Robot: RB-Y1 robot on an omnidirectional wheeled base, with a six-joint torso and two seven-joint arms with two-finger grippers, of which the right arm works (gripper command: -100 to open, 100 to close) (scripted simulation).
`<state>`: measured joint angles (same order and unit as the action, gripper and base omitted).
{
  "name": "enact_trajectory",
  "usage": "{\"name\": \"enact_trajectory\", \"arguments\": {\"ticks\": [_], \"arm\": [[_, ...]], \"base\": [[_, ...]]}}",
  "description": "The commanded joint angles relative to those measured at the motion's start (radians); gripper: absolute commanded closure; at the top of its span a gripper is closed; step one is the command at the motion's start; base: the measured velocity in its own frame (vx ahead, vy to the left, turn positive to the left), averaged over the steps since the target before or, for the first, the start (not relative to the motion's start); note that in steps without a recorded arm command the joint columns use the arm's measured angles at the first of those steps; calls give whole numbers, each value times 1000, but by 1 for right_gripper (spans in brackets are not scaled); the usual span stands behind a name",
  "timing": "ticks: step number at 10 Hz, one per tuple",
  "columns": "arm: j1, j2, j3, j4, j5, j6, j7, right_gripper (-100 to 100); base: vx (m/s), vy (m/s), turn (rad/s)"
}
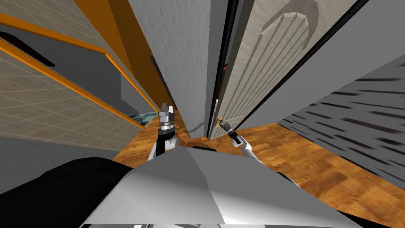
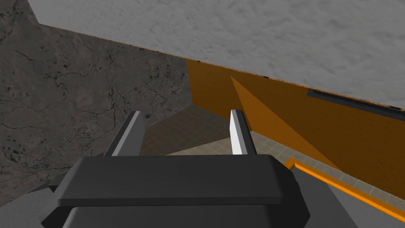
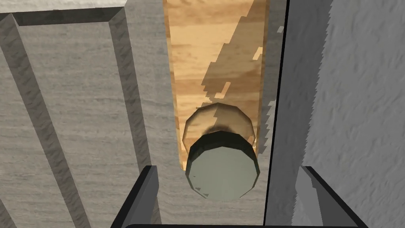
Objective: Pull the door open
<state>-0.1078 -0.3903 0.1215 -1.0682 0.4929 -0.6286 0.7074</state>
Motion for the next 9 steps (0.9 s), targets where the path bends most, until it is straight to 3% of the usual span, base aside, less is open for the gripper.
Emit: {"name": "enact_trajectory", "arguments": {"ticks": [1,2,3,8,9], "arm": [[-3,-14,-20,17,-11,-12,-4,-100],[-3,-11,-12,11,-7,-8,-4,-100],[-3,-11,-12,11,-7,-8,-4,100],[-3,-11,-12,11,-7,-8,-4,100],[1,-11,-13,8,-35,-3,-40,100]], "base": [[148,144,128],[71,64,14],[-7,-10,-19],[-12,-14,3],[-42,-47,188]]}}
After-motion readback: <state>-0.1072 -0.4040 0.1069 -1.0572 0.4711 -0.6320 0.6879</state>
